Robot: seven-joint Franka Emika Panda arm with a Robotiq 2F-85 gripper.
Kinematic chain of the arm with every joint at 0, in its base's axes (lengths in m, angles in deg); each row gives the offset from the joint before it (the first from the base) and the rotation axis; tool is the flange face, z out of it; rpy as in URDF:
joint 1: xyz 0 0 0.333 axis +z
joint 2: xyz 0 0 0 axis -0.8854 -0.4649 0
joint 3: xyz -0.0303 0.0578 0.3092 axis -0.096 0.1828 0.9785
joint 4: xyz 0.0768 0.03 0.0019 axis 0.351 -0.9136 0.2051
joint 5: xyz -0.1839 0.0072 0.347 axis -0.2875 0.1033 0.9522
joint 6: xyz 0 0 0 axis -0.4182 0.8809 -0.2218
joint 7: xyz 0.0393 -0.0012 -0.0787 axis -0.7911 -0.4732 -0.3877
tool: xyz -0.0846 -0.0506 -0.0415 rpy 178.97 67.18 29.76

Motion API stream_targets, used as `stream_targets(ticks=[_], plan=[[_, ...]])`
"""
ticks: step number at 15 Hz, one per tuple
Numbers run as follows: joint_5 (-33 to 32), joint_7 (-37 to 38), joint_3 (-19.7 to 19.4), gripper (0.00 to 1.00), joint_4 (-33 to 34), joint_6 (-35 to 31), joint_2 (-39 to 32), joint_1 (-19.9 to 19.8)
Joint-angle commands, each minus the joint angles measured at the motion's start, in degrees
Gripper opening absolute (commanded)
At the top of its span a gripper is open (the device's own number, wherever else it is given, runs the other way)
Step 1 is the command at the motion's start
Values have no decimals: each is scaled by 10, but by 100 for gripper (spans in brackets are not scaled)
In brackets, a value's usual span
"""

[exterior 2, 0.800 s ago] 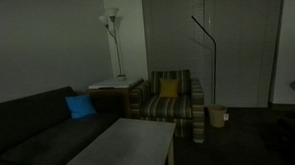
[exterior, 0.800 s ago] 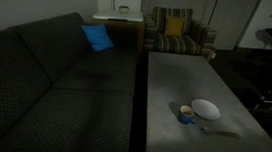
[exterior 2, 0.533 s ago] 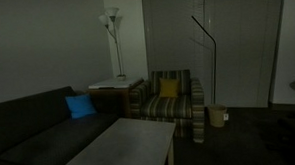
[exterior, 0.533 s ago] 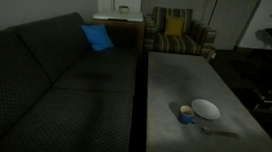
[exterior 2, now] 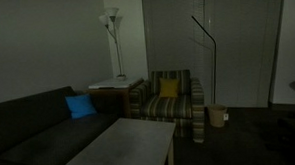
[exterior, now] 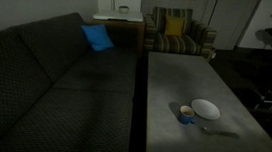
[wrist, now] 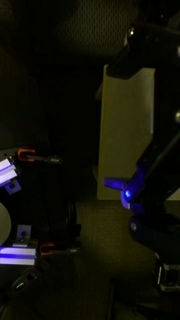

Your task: Place the blue mug on the white plate

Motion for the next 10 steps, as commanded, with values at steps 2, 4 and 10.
stream_targets(ticks=[2, 4, 10], plan=[[-58, -45, -15, 100, 32, -26, -57, -3], [-96, -63, -21, 100, 46, -52, -82, -7], [-132, -176, -66, 100, 99, -152, -177, -1]])
